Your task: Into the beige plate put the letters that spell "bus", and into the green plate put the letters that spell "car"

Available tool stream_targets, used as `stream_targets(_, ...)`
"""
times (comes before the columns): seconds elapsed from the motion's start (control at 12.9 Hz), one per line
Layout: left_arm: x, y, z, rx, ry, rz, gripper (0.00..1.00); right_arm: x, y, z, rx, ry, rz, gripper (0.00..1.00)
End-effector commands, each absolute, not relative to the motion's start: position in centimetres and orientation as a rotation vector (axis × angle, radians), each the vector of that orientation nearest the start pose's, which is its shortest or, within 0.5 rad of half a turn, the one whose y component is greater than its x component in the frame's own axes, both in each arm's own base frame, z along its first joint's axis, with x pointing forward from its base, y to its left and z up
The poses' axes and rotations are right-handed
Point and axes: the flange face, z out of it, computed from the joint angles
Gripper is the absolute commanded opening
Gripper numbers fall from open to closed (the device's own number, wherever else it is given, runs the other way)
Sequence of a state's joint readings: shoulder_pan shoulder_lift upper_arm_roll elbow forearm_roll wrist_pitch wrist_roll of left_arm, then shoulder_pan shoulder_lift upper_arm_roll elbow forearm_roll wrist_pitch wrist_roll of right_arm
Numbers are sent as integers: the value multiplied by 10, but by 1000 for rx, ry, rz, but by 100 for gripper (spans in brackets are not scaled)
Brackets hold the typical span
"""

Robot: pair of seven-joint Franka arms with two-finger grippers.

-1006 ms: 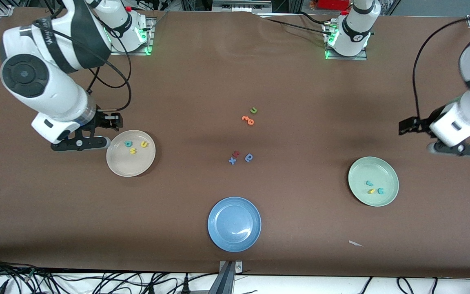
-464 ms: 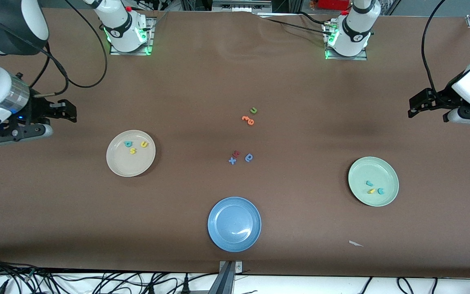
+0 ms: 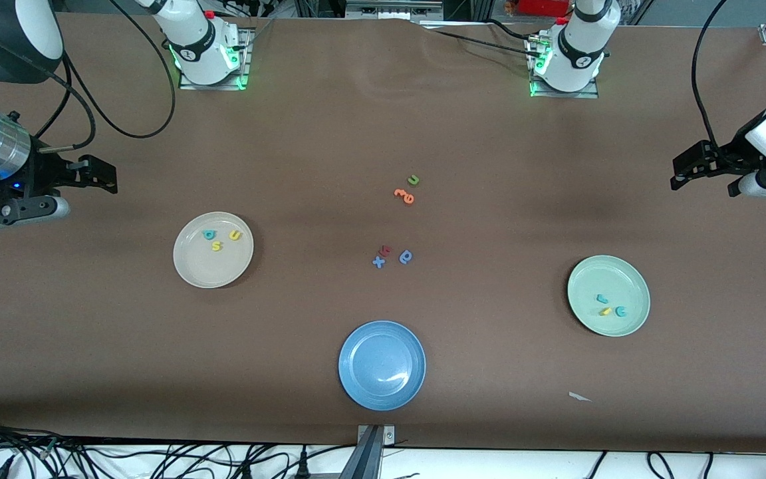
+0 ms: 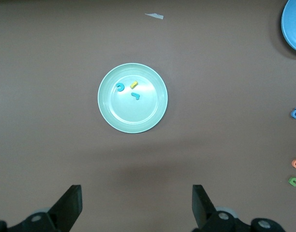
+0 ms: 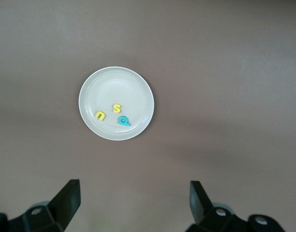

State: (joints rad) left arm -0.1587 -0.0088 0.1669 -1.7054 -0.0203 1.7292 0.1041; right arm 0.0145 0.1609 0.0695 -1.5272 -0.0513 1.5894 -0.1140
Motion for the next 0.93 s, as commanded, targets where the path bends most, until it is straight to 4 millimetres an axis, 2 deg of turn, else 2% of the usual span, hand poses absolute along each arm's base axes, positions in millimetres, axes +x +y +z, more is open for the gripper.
stream_targets(0.0, 556, 1, 582, -3182, 179, -46, 100, 596, 41, 577, -3154, -325, 93, 100)
stream_targets(0.23, 555, 4, 584, -3180, 177, -51, 100, 595, 24, 577, -3163, -289, 117, 100)
stream_targets(0.39, 556, 4, 584, -3180, 174, -53, 100, 595, 25, 580, -3166, -284, 110, 100)
stream_targets(0.54, 556, 5, 584, -3180, 172, -53, 100, 595, 17, 583, -3174, -266, 98, 100)
stream_targets(0.85, 556, 7, 584, -3181, 167, -53, 100, 592, 22, 581, -3175, -233, 133, 100)
